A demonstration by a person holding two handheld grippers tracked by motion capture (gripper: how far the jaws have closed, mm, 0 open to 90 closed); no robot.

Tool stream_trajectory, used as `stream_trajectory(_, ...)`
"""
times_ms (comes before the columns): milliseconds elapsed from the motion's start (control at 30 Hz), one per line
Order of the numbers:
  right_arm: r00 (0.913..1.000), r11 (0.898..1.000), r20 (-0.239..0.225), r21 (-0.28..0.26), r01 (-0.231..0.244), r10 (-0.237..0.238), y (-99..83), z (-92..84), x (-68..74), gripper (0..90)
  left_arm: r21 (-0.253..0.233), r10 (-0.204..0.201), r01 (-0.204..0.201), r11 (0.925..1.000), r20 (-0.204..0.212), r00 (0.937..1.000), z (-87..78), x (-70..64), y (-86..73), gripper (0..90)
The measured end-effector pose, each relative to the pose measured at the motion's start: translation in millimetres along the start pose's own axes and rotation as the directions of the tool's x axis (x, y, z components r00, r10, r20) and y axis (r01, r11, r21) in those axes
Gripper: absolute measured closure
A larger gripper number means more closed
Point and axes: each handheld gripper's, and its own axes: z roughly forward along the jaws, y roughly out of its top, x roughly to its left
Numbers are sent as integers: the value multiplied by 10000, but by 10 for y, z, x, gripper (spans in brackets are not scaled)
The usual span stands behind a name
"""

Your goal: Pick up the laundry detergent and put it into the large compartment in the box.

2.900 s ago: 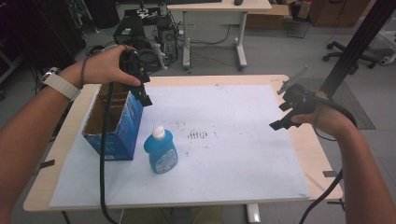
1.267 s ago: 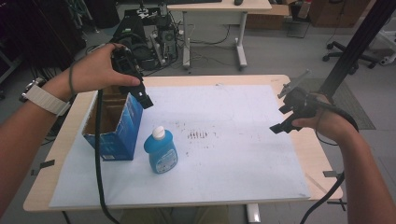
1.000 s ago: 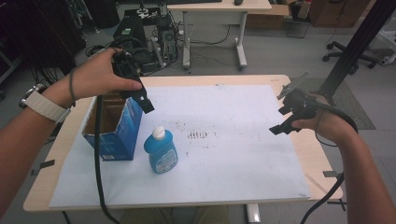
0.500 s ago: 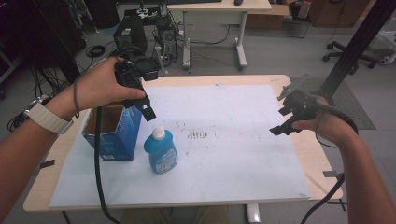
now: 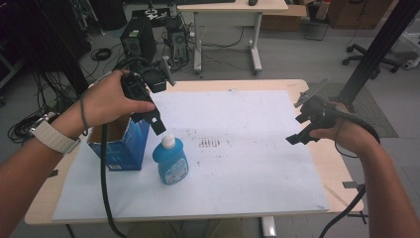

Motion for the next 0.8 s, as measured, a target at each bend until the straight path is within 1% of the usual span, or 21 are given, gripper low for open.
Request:
stream_trajectory(67,10000,10000,-9,27,11,-11,3,7,0,129,19,-5,5,10000,-19,10000,18,-10,1,80)
stream_trajectory(233,10000,10000,-26,14,39,-39,12,15,2,129,-142,-95,96,9999,54,9999,65,-28,-10,80)
stream_trajectory(333,10000,10000,-22,22,19,-19,11,15,0,129,-175,-196,199,9996,187,9996,118,-28,-24,81)
stream_trajectory(500,10000,10000,-40,11,17,-17,7,24,6,129,-229,-210,218,9995,311,9993,190,-31,-32,81)
stream_trajectory(633,10000,10000,-58,15,29,-29,1,36,7,129,-237,-181,188,9995,308,9994,227,-43,-32,81)
stream_trajectory(667,10000,10000,-60,12,30,-30,-1,37,7,129,-256,-129,138,9996,337,9993,235,-47,-32,81)
stream_trajectory(700,10000,10000,-59,1,31,-31,-2,37,8,129,-326,-171,183,9993,373,9992,246,-54,-35,82)
stream_trajectory(800,10000,10000,-52,2,4,-4,-4,39,2,128,-402,-161,174,9990,312,9994,273,-71,-34,82)
